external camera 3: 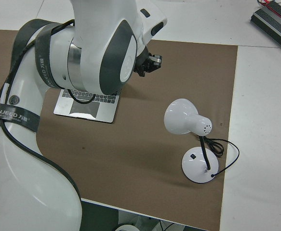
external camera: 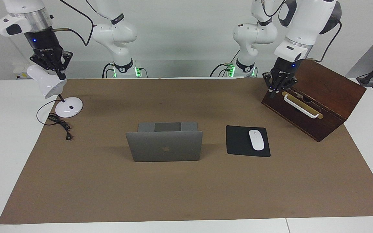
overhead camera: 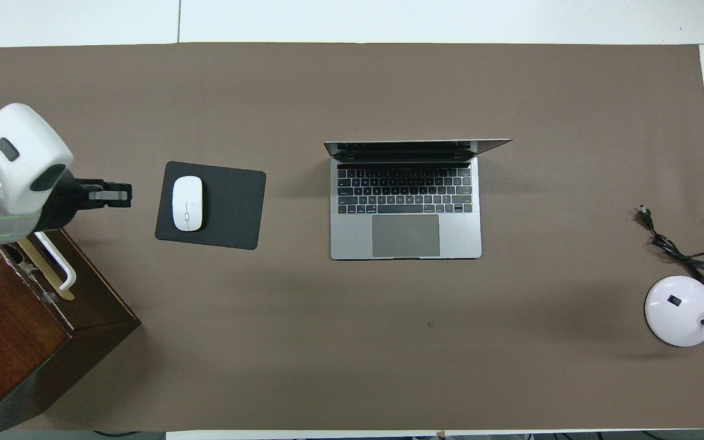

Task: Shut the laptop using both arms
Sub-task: 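Move the left gripper toward the laptop while the right gripper approaches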

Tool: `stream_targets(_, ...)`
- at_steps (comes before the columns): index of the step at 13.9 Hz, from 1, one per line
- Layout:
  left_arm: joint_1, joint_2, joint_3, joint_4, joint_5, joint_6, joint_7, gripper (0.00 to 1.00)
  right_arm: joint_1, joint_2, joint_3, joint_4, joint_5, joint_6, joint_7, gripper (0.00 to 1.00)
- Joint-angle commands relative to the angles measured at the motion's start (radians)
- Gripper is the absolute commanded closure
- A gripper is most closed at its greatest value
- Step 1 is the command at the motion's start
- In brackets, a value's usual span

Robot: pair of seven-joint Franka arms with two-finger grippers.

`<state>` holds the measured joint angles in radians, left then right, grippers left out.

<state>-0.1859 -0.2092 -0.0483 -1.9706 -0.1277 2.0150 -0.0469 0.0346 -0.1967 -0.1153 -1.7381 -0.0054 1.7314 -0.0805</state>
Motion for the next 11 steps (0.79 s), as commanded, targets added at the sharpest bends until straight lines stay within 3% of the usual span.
stream_targets(1, -0.074, -0.091, 0.008, -0.181, -0.027, 0.169, -0.014, 1.0, 0.019, 0.037, 0.038, -0.012, -0.008, 0.075, 0.096, 1.0)
stream_targets(7, -0.266, -0.113, 0.008, -0.422, -0.049, 0.545, -0.05, 1.0, 0.099, 0.14, 0.042, 0.0, 0.002, 0.258, 0.157, 1.0)
stream_targets(11, -0.377, -0.049, 0.008, -0.53, -0.05, 0.81, -0.056, 1.0, 0.226, 0.197, 0.042, 0.018, -0.002, 0.387, 0.279, 1.0)
